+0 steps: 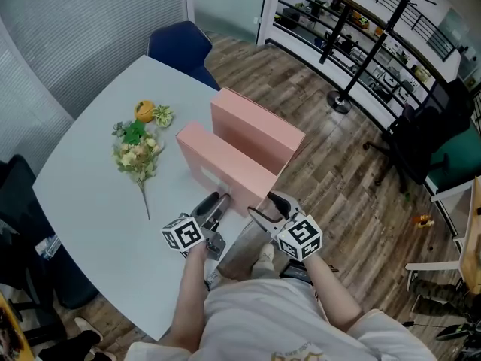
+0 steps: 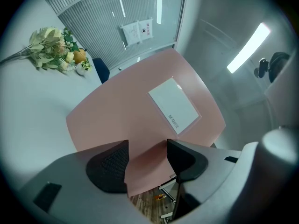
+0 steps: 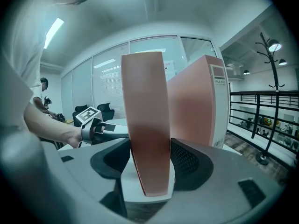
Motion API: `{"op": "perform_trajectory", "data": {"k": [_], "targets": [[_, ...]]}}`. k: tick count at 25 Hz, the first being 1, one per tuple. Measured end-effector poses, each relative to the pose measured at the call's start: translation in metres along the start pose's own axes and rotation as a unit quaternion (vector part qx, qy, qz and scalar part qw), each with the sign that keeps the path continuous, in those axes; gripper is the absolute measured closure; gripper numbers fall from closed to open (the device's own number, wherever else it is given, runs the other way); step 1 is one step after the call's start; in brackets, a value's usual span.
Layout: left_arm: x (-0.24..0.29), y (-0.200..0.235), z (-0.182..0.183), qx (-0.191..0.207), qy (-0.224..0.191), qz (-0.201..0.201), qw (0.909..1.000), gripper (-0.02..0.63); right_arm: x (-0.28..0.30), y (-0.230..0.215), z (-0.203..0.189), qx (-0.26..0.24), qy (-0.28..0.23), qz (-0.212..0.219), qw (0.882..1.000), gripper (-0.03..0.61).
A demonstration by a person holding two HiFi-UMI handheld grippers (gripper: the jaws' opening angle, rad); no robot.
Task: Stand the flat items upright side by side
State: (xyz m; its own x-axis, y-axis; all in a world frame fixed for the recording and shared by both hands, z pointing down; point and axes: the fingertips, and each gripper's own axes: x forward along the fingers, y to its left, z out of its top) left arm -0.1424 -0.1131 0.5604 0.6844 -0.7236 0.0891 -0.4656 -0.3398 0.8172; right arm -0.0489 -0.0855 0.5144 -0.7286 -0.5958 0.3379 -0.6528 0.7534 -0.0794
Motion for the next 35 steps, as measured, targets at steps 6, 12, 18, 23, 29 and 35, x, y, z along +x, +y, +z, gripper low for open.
{"op": "perform_trajectory", "data": {"k": [6, 12, 18, 23, 29, 35], "targets": [[0.001, 0.001, -0.001, -0.002, 0.001, 0.0, 1.0, 0.37, 0.0, -0.001, 0.001, -0.01, 0.004, -0.001, 1.0, 0.307], [0.007, -0.001, 0.0, -0.006, -0.002, -0.003, 1.0, 0.37, -0.001, -0.007, 0.001, -0.017, 0.01, -0.001, 1.0, 0.307], [0.014, -0.004, -0.001, -0.008, 0.001, -0.003, 1.0, 0.37, -0.003, -0.016, 0.004, -0.025, 0.013, -0.001, 1.0, 0.307], [0.023, -0.003, 0.001, -0.008, -0.001, -0.005, 1.0, 0.37, -0.002, -0.025, 0.005, -0.024, 0.013, -0.004, 1.0, 0.307], [0.032, -0.004, 0.001, -0.008, 0.0, -0.006, 1.0, 0.37, -0.004, -0.033, 0.006, -0.026, 0.012, -0.007, 1.0, 0.308], [0.042, -0.003, 0.003, -0.009, 0.003, -0.008, 0.9999, 0.37, -0.002, -0.043, 0.007, -0.027, 0.013, -0.013, 0.999, 0.308]]}}
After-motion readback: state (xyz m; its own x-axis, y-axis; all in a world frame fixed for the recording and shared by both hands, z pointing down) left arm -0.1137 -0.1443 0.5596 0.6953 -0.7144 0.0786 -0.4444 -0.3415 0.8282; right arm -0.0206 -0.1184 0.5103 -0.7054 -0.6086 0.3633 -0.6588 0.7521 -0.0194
